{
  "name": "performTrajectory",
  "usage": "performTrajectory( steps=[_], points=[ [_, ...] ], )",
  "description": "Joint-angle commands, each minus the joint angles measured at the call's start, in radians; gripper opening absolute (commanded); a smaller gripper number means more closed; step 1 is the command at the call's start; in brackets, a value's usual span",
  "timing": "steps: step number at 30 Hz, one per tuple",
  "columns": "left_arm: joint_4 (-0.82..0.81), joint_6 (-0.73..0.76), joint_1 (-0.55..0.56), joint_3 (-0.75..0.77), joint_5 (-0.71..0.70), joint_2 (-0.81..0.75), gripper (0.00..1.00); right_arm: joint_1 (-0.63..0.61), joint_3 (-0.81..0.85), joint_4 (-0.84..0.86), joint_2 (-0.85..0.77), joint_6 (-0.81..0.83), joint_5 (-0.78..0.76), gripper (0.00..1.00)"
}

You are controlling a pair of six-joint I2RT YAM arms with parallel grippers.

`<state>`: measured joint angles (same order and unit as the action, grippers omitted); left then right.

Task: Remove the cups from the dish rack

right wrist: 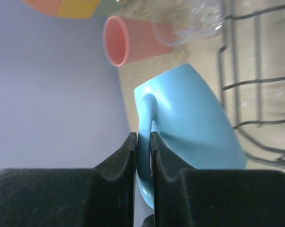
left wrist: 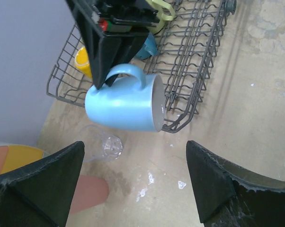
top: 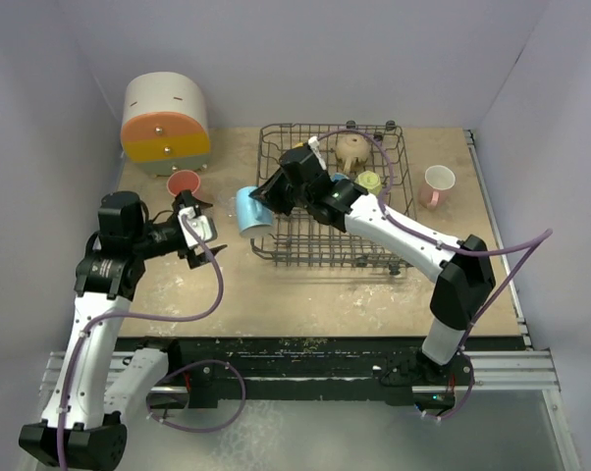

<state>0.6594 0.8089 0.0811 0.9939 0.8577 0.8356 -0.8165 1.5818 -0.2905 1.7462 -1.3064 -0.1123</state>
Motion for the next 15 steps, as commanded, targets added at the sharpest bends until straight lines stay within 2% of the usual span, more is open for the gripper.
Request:
performTrajectory(
  steps=[1, 5, 9, 15],
  points=[
    [-0.044, 0.106, 0.005, -0.061, 0.017, -0.097, 0.89, -0.067, 0.014, 0.241, -0.101, -0.18, -0.003, 0.0],
    [-0.151, 0.128, 0.005, -0.184, -0.007, -0.228, 0.87, -0.108, -0.034, 0.33, -0.115, -0.255, -0.025, 0.0],
    [-0.192, 0.126, 0.004, -0.234, -0.042, -0.277, 0.89, -0.15, -0.074, 0.37, -0.127, -0.325, -0.071, 0.0],
    [-0.291, -0.1, 0.004, -0.303, -0.116, -0.35, 0.85, -0.218, -0.102, 0.462, -0.124, -0.416, -0.148, 0.0]
  ],
)
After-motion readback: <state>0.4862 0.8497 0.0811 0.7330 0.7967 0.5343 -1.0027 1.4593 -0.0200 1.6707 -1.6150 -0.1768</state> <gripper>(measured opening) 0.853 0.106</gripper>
